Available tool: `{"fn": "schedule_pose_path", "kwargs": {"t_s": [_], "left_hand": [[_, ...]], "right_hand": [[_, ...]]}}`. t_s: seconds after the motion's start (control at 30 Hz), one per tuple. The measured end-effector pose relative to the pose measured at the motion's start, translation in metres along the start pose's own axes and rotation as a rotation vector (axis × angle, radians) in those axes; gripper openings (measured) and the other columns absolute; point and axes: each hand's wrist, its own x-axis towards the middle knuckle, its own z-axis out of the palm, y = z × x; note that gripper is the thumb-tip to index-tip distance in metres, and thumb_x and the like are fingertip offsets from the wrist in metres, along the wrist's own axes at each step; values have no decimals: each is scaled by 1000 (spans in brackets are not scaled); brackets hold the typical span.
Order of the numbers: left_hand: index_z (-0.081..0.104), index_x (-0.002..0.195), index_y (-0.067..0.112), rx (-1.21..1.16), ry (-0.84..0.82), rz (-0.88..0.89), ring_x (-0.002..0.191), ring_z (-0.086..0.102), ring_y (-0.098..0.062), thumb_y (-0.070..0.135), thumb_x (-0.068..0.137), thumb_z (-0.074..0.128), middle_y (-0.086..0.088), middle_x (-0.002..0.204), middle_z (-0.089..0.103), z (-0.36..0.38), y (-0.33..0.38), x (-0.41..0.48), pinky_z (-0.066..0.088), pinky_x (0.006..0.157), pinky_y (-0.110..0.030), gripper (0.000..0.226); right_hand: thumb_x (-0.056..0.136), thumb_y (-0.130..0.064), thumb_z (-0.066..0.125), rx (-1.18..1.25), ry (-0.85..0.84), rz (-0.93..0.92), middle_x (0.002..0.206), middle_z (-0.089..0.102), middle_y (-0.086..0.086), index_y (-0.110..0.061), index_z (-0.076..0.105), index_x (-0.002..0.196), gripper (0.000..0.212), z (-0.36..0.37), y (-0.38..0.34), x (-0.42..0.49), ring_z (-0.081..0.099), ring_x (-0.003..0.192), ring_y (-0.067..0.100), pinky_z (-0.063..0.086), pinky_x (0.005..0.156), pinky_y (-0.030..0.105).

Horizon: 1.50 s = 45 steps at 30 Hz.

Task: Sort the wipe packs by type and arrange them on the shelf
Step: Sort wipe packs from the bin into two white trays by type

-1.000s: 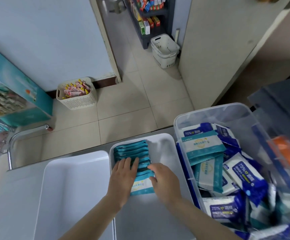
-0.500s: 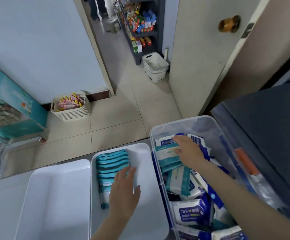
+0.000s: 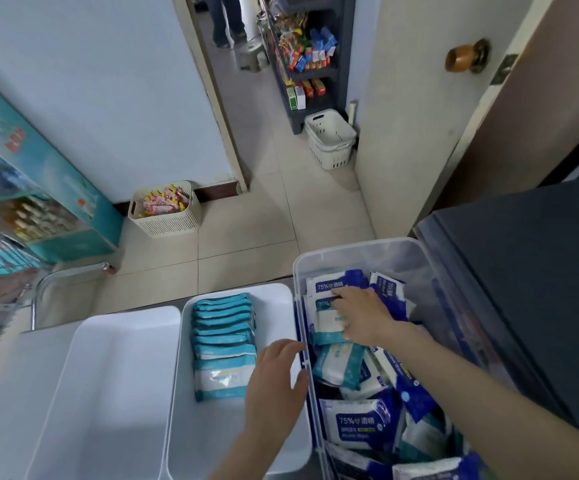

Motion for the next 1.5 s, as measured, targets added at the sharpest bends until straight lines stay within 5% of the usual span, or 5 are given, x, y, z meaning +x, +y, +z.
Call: {"fn": "schedule_pose_path", "kwargs": {"t_s": [0.27,0.73,1.1,1.3,1.5], "left_hand": [[59,123,28,-70,-100,-68,106,56,-6,17,92,51,12,119,60,15,40,3,41,91,-16,34],[44,133,15,343,-313,52,124,42,-24,14,83,62,-1,136,44,67,69,24,48,92,-35,52],[43,121,15,91,-250,-221,112,46,-20,33,83,70,-1,122,46,64,70,35,42,95,-30,51],[51,94,23,-80,-374,-241,86,53,-15,29,72,76,1,104,55,66,58,31,41,66,-24,34],[53,97,23,-453,-391,-361,78,56,-16,24,94,55,0,92,61,46,57,24,44,72,-28,5]], "right_hand": [[70,-22,67,140,83,-9,107,57,1,-20,55,98,31,-16,3,4,54,103,25,43,82,36],[84,-22,65,717,489,459,93,65,-3,-22,53,98,18,0,34,-90,61,84,21,46,66,33],[88,-8,55,739,345,388,111,60,0,-22,53,119,34,19,32,-125,56,101,20,48,81,35],[86,-24,65,703,286,340,93,63,-15,-39,51,84,21,10,39,-137,58,78,2,49,66,27],[80,-25,70,644,29,198,84,64,-18,-41,58,72,22,-9,50,-146,59,78,2,49,72,26]]}}
